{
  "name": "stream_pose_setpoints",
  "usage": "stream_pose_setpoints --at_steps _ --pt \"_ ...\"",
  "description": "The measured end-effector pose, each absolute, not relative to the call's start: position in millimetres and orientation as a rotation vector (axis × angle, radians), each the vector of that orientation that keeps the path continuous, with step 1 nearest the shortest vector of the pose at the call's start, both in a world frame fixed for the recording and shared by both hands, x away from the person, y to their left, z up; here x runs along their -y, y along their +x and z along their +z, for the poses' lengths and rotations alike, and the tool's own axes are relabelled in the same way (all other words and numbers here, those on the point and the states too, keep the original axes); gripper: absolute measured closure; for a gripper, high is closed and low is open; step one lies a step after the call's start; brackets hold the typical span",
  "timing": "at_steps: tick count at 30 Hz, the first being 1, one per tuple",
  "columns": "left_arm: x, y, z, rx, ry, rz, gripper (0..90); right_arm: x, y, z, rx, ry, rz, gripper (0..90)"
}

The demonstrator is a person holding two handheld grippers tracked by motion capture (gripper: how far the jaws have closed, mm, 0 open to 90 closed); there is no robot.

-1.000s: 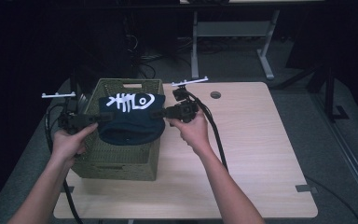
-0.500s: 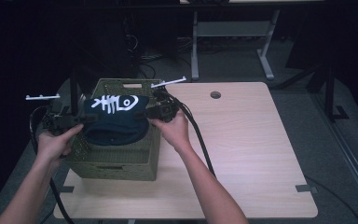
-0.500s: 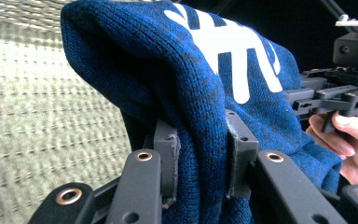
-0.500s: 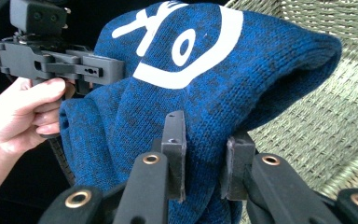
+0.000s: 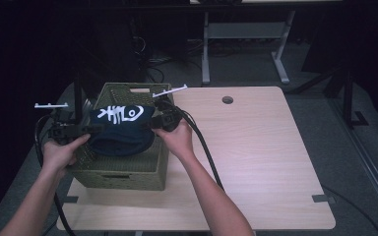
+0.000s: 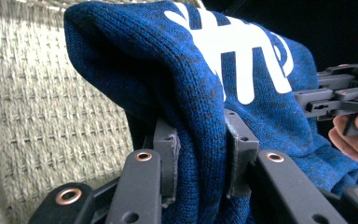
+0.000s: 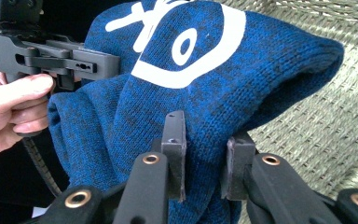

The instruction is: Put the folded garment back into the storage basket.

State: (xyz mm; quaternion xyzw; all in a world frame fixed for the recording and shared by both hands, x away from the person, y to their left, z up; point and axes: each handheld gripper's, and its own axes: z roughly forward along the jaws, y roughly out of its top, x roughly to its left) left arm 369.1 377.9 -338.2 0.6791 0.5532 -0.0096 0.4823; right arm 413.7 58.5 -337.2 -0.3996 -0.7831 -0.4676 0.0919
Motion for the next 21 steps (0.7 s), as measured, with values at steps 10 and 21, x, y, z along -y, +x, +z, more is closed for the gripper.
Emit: stream_pose_setpoints --at_steps 10,21 --pt "-380.3 371.1 -342.1 -1.366 1.671 -0.015 70.0 -64.7 415.0 -343.4 2.341 -1.212 -1.362 74.5" --pt "-378.0 374.6 -346.0 -1.375 1.702 -0.009 69.1 -65.6 416.9 -351.3 2.353 -1.236 -1.342 74.2"
